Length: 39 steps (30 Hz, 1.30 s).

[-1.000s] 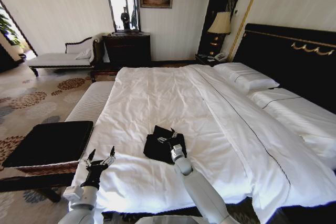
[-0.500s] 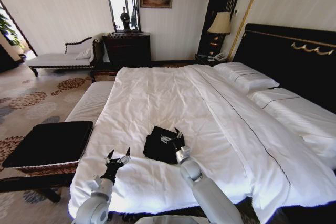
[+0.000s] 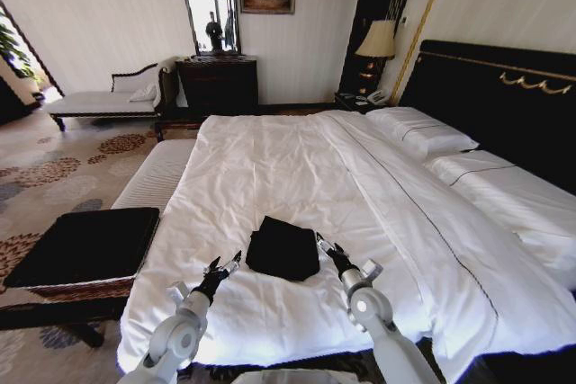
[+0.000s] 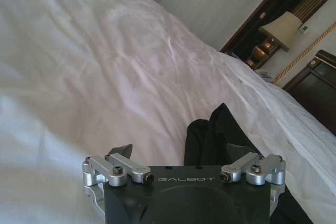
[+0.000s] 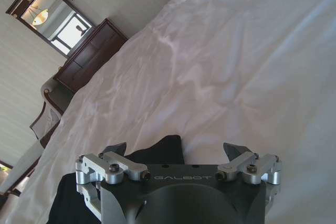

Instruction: Fold the clothes on the bed and place them into the basket.

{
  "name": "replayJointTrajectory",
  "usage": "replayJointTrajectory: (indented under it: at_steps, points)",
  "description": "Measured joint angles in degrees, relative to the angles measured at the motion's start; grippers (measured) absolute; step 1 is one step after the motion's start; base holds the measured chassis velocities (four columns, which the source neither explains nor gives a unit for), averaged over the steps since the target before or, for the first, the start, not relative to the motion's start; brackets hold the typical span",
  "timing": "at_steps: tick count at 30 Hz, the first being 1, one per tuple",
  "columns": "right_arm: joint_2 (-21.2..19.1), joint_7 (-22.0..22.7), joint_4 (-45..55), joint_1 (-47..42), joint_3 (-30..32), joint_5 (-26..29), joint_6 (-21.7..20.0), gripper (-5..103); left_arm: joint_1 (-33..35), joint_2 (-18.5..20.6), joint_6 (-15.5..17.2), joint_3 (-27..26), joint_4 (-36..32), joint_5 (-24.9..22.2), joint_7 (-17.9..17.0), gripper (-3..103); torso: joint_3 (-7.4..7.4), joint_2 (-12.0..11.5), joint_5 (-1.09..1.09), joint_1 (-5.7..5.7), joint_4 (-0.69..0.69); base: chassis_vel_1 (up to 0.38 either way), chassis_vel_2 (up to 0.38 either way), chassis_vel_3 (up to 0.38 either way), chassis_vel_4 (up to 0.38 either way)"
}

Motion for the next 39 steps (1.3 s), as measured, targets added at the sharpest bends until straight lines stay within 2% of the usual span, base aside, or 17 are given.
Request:
replayJointTrajectory:
  at_steps: [3, 5, 12, 21, 26, 27, 29, 30, 31, 32, 34, 37, 39]
  points:
    - [1.0, -0.2, -0.1, -0.5, -0.2, 3.0, -1.5, 100, -3.6, -1.0, 1.1, 1.7, 3.3, -4.1, -0.1, 100, 0.00, 0.0, -0.01, 0.00, 0.01, 0.000, 0.000, 0.000, 0.000]
    - [1.3, -0.2, -0.6, -0.6, -0.4, 3.7, -1.7, 100, -4.9, -1.2, 1.4, 2.4, 4.2, -5.1, -0.1, 100, 0.00, 0.0, 0.01, 0.00, 0.01, 0.000, 0.000, 0.000, 0.000]
    - [2.5, -0.1, -2.6, -0.4, -1.7, 2.5, -1.7, 100, -10.0, -1.4, 3.1, 6.1, 7.2, -11.4, -0.1, 100, 0.00, 0.0, 0.00, 0.00, 0.00, 0.000, 0.000, 0.000, 0.000]
    - [2.9, 0.0, -3.5, 0.1, -2.3, 2.1, -1.5, 100, -14.0, -2.8, 3.5, 10.4, 11.1, -12.2, -0.8, 100, 0.00, 0.0, 0.00, 0.00, 0.00, 0.000, 0.000, 0.000, 0.000]
    - [2.9, -0.1, -3.9, 0.8, -2.6, 3.3, -1.6, 100, -14.5, -3.3, 3.5, 10.6, 11.6, -12.6, -1.5, 102, 0.00, 0.0, 0.00, 0.00, 0.00, 0.000, 0.000, 0.000, 0.000]
    - [2.9, -0.1, -4.1, 1.0, -2.7, 3.8, -1.6, 103, -14.6, -3.5, 3.4, 10.5, 11.7, -12.8, -1.7, 98, 0.00, 0.0, 0.00, 0.00, 0.01, 0.000, 0.000, 0.000, 0.000]
    - [3.1, -0.1, -4.4, 1.8, -3.2, 4.7, -1.8, 100, -14.8, -3.8, 3.4, 10.5, 11.7, -13.3, -1.9, 92, 0.00, 0.0, -0.01, 0.00, 0.00, 0.000, 0.000, 0.000, 0.000]
    - [3.1, -0.1, -4.4, 1.8, -3.2, 4.7, -1.8, 100, -14.8, -3.8, 3.4, 10.5, 11.7, -13.3, -1.9, 92, 0.00, 0.0, -0.01, 0.00, 0.00, 0.000, 0.000, 0.000, 0.000]
    - [3.2, -0.2, -4.7, 2.1, -3.5, 4.8, -1.9, 93, -14.9, -3.9, 3.4, 10.5, 11.8, -13.3, -1.9, 92, 0.00, 0.0, 0.00, 0.00, 0.01, 0.000, 0.000, 0.000, 0.000]
    - [3.2, -0.2, -4.9, 2.3, -3.8, 4.8, -1.9, 93, -15.0, -3.9, 3.4, 10.6, 11.9, -13.3, -1.9, 87, 0.00, 0.0, 0.00, 0.00, 0.00, 0.000, 0.000, 0.000, 0.000]
    - [3.4, -0.2, -5.8, 3.1, -4.5, 4.7, -1.9, 83, -15.5, -4.1, 3.4, 11.1, 12.4, -13.0, -1.9, 76, 0.00, 0.0, 0.00, 0.00, 0.01, 0.000, 0.000, 0.000, 0.000]
    - [3.4, -0.2, -6.3, 3.4, -4.9, 4.7, -1.9, 78, -15.8, -4.1, 3.4, 11.4, 12.6, -12.8, -1.8, 71, 0.00, 0.0, -0.01, 0.00, 0.00, 0.000, 0.000, 0.000, 0.000]
    - [3.6, -0.3, -6.6, 3.6, -5.4, 4.6, -1.9, 66, -15.9, -4.2, 3.4, 11.6, 12.9, -12.7, -1.7, 60, 0.00, 0.0, -0.01, 0.01, 0.00, 0.000, 0.000, 0.000, 0.000]
